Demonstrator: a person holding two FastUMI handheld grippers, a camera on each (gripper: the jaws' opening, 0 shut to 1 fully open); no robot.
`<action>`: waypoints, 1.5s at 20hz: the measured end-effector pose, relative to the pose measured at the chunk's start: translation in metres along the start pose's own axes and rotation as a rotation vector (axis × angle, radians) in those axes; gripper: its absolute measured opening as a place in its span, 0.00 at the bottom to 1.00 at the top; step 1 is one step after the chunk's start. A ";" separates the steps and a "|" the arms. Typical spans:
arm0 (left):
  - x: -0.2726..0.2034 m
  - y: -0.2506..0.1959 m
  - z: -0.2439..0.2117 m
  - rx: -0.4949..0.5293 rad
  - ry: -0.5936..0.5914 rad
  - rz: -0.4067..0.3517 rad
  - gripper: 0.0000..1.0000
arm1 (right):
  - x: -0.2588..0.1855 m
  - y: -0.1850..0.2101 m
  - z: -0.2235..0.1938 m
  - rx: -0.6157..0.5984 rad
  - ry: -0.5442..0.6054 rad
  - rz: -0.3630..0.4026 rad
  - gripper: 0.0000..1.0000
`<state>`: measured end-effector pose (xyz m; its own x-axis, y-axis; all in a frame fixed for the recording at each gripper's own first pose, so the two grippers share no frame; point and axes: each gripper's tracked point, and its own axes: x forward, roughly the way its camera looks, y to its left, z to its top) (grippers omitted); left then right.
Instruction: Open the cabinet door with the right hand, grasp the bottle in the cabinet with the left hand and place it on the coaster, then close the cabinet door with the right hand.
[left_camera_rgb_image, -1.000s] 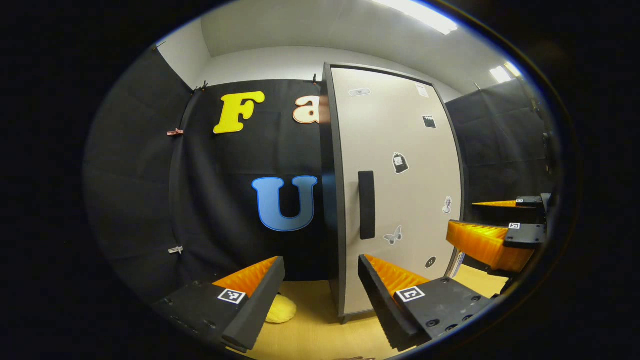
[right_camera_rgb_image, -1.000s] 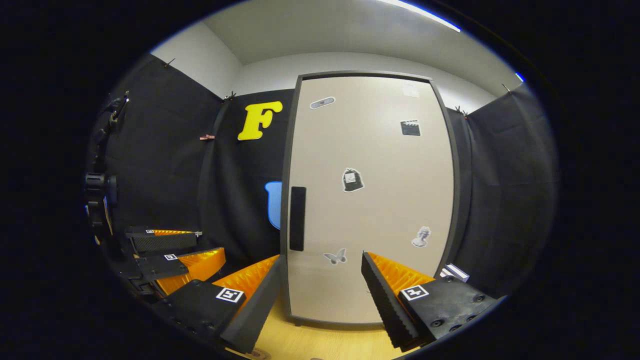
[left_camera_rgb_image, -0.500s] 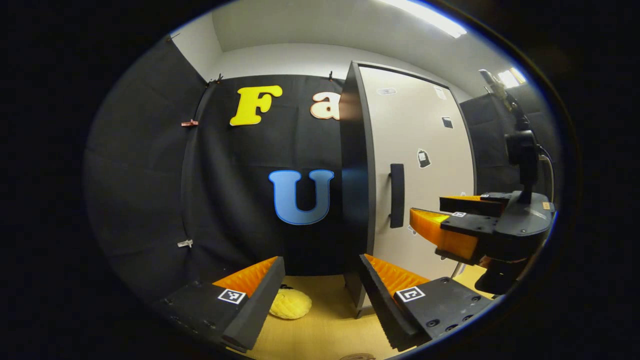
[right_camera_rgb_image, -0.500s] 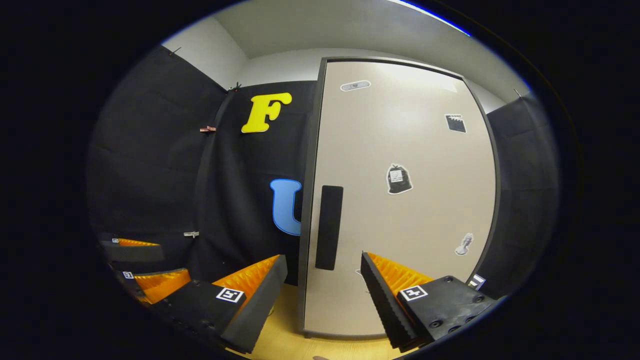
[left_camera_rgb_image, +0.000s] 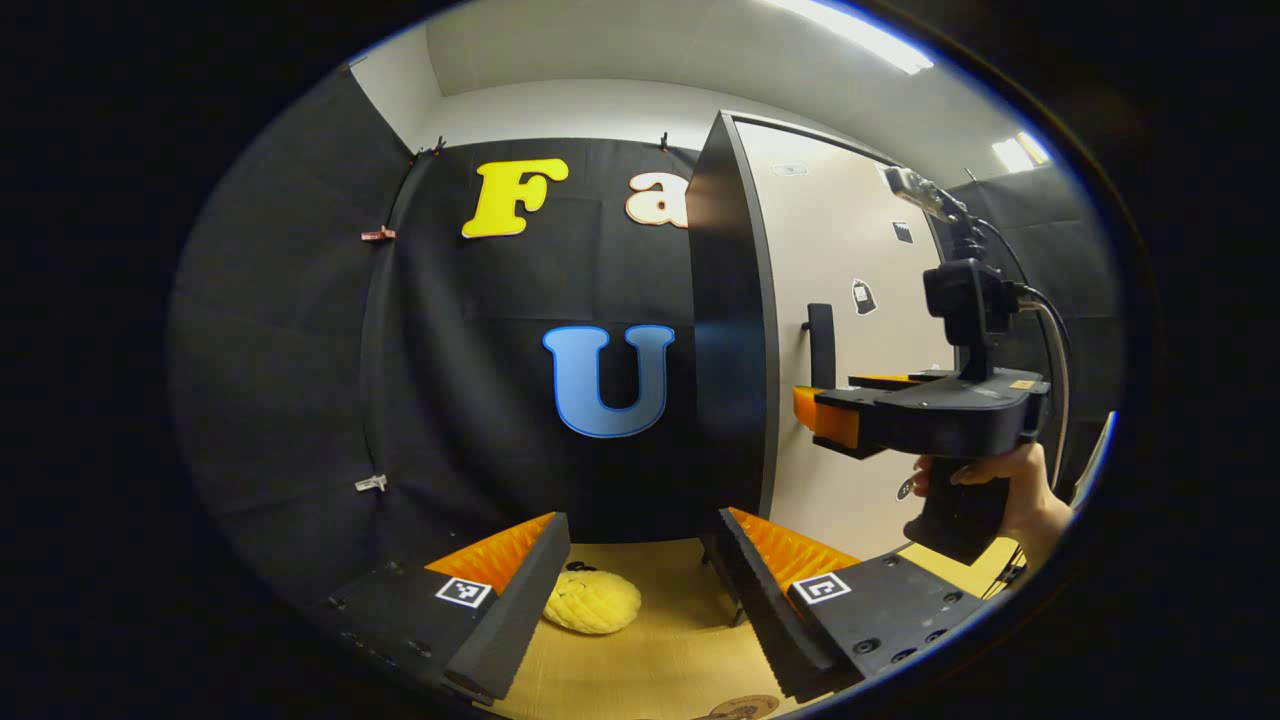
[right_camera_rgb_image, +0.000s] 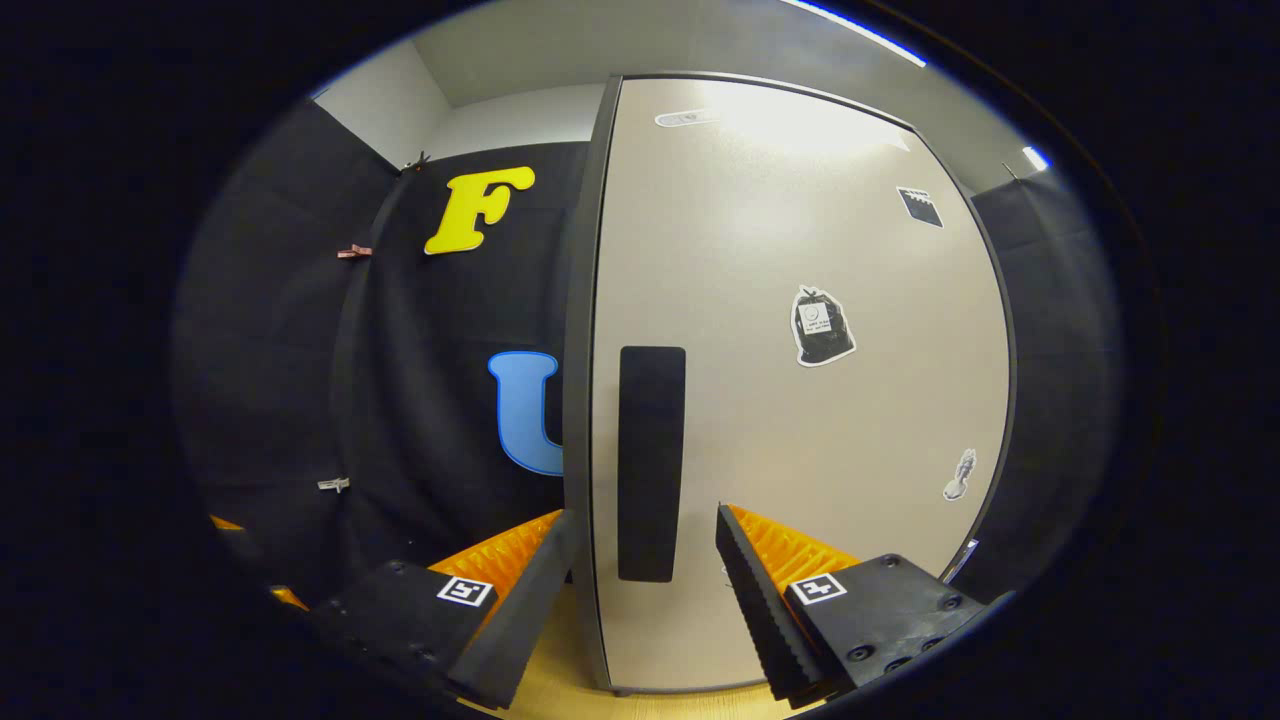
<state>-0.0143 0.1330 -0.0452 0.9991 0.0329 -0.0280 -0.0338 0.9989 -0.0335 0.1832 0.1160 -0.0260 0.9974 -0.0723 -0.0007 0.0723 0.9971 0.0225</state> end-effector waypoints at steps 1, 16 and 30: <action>0.001 -0.001 -0.001 -0.002 0.004 -0.009 0.93 | 0.005 -0.001 0.002 0.009 -0.012 -0.016 0.92; 0.011 -0.004 -0.018 -0.035 0.046 -0.039 0.94 | 0.024 -0.003 0.020 -0.031 -0.060 -0.089 0.31; -0.005 -0.034 0.000 -0.024 0.004 -0.091 0.94 | -0.034 0.001 0.032 -0.014 0.002 0.033 0.23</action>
<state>-0.0186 0.0990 -0.0442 0.9979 -0.0585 -0.0283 0.0568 0.9966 -0.0597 0.1497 0.1182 0.0061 0.9992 -0.0396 -0.0019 0.0396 0.9992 0.0089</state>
